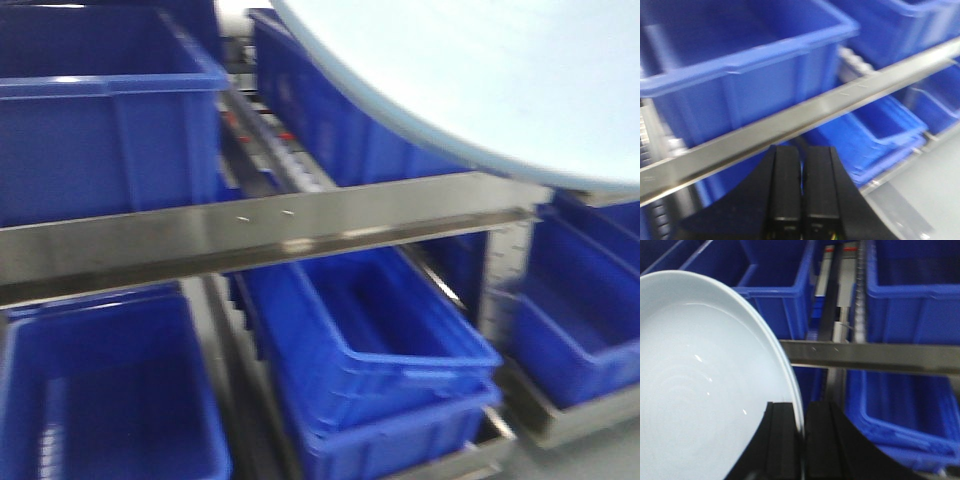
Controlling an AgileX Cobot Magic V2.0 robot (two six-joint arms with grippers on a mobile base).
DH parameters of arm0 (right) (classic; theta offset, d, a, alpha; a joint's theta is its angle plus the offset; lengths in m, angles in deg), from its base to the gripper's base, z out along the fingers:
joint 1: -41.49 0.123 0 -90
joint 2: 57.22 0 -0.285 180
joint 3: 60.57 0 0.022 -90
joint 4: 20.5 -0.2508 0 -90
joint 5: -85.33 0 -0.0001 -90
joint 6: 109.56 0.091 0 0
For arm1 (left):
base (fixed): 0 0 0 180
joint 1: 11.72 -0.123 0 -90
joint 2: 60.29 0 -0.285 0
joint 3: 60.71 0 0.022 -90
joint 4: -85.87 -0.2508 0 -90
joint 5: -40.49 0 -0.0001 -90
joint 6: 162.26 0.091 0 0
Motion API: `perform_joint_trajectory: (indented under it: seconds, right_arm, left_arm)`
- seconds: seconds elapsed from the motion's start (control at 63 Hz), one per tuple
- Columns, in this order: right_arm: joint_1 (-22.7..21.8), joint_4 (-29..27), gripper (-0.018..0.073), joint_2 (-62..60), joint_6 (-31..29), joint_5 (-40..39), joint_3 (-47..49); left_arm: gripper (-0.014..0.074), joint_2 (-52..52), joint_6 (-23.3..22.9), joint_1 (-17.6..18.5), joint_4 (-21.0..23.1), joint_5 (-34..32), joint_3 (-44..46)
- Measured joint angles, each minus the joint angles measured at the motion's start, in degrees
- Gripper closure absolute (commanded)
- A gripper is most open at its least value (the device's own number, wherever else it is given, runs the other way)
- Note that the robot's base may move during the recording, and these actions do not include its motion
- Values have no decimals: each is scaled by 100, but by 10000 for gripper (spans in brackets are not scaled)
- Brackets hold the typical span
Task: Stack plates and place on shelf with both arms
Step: 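Lower the plate stack into the large blue bin with the right gripper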
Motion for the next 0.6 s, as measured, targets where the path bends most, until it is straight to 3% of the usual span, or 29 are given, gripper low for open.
perform_joint_trajectory:
  seconds: [0.603]
  right_arm:
    - [0, 0, 502, 0, 0, 0, -13]
  left_arm:
    - [512, 0, 0, 0, 0, 0, 0]
